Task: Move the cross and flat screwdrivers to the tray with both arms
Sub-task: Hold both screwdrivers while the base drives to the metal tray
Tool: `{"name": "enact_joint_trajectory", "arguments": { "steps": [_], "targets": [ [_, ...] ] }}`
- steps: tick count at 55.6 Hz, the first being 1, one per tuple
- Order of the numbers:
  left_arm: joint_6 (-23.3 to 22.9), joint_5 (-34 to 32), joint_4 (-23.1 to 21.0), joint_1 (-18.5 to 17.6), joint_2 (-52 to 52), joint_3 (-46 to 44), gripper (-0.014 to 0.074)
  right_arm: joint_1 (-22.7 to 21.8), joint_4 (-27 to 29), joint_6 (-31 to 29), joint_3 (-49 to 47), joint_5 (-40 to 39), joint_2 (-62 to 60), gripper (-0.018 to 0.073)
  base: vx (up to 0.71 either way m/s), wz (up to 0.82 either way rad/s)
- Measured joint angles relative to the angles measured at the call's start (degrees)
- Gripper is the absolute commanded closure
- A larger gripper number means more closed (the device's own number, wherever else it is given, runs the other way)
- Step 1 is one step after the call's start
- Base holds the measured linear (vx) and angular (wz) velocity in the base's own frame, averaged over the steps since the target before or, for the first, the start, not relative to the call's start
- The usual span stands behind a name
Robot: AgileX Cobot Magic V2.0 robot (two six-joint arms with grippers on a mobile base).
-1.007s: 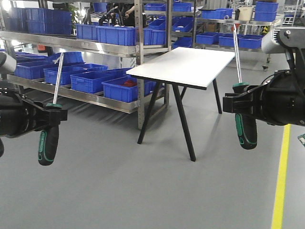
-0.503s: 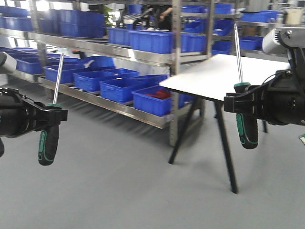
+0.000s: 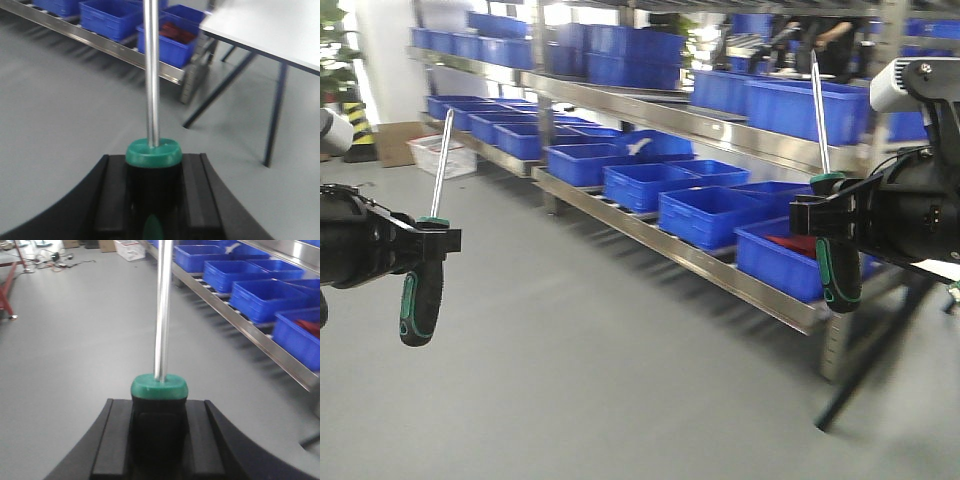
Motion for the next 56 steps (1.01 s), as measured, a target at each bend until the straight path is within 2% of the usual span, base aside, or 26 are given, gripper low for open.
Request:
{"name": "enact_joint_trajectory", "arguments": {
  "steps": [37, 56],
  "targets": [
    [0.0, 0.0, 0.0, 0.0, 0.0, 0.0, 0.0594, 0.0, 0.0, 0.0, 0.0, 0.4, 0.0, 0.0567, 0.64, 0.47],
    [0.0, 0.0, 0.1, 0.0, 0.0, 0.0, 0.0594, 0.0, 0.1, 0.0, 0.0, 0.7, 0.1, 0.0567, 0.66, 0.32]
  ]
}}
